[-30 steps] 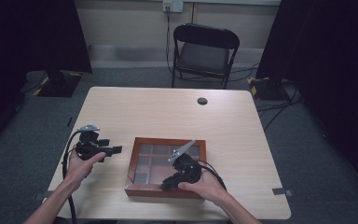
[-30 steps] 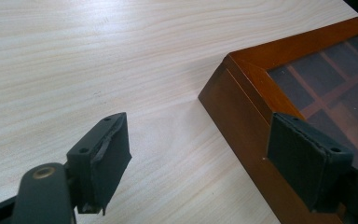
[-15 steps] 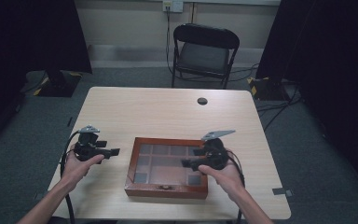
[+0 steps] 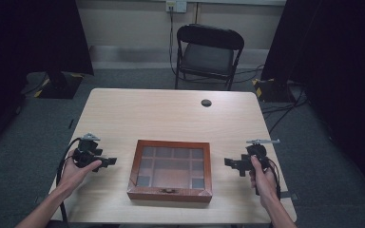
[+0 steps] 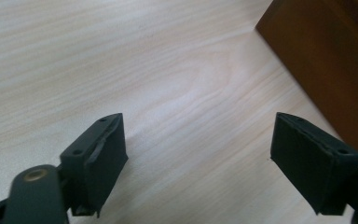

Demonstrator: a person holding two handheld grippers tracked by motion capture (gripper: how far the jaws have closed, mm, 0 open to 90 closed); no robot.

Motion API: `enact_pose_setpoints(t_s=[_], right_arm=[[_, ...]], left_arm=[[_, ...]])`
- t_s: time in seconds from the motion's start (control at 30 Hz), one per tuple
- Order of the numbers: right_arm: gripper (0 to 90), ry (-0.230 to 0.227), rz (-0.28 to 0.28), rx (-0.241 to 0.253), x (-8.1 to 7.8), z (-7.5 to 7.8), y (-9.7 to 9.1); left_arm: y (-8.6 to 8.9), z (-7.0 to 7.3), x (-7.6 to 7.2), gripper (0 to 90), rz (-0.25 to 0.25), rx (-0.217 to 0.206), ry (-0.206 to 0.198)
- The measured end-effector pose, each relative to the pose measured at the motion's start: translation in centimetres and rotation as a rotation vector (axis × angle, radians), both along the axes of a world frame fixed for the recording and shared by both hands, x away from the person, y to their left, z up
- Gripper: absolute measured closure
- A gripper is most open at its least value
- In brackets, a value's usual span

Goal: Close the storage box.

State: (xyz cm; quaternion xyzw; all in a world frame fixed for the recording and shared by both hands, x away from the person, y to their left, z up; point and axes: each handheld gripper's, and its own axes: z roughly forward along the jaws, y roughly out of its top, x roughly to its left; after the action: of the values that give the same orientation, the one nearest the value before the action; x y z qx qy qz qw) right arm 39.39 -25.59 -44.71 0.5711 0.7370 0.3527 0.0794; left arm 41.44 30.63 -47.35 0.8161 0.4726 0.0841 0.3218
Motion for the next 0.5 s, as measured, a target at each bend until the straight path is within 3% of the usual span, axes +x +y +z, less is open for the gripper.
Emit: enact_pose_setpoints(t_s=[0.07, 0.1, 0.17, 0.2, 0.23, 0.27, 0.3, 0.33, 0.37, 0.4, 0.43, 0.5], right_arm=[[14.9, 0.011, -0.024, -0.018, 0.2, -0.5, -0.4], [14.7, 0.021, -0.038, -0.064, 0.4, -1.4, -0.8], [14.9, 0.044, -0.054, -0.137, 0.6, -2.3, -0.8], [14.9, 0.061, -0.053, -0.17, 0.6, -2.6, -0.7], [14.9, 0.061, -0.053, -0.17, 0.6, -2.6, -0.7], [14.1, 0.065, -0.046, -0.191, 0.7, -2.9, -0.6], [14.5, 0.048, -0.058, -0.22, 0.6, -3.0, -0.3], [14.4, 0.035, -0.064, -0.236, 0.6, -3.1, -0.2], [12.8, -0.015, -0.071, -0.284, 0.4, -3.6, 0.2], [12.8, -0.015, -0.071, -0.284, 0.4, -3.6, 0.2], [5.5, -0.067, -0.073, -0.294, 0.2, -4.2, 0.5], [0.0, -0.092, -0.065, -0.29, 0.1, -4.6, 0.8]], left_arm=[[-0.3, -0.5, 0.3, 18.5, -0.004, 0.033, 0.023], [-0.3, -0.7, 0.4, 17.9, -0.011, 0.044, 0.021], [-0.3, -0.8, 0.4, 17.7, 0.001, 0.054, 0.002], [-0.3, -0.9, 0.4, 17.7, 0.022, 0.087, -0.02], [-0.3, -0.9, 0.4, 17.5, 0.022, 0.087, -0.02], [-0.4, -1.1, 0.2, 17.5, 0.033, 0.124, -0.049], [-0.5, -1.3, 0.1, 15.6, 0.049, 0.152, -0.069], [-0.5, -1.5, 0.1, 13.1, 0.067, 0.137, -0.081], [-0.4, -2.1, 0.2, 6.6, 0.104, 0.126, -0.112], [-0.4, -2.1, 0.2, 0.0, 0.104, 0.126, -0.112], [-0.3, -2.4, 0.2, 0.0, 0.126, 0.114, -0.132], [-0.2, -2.6, 0.2, 0.0, 0.129, 0.093, -0.15]])
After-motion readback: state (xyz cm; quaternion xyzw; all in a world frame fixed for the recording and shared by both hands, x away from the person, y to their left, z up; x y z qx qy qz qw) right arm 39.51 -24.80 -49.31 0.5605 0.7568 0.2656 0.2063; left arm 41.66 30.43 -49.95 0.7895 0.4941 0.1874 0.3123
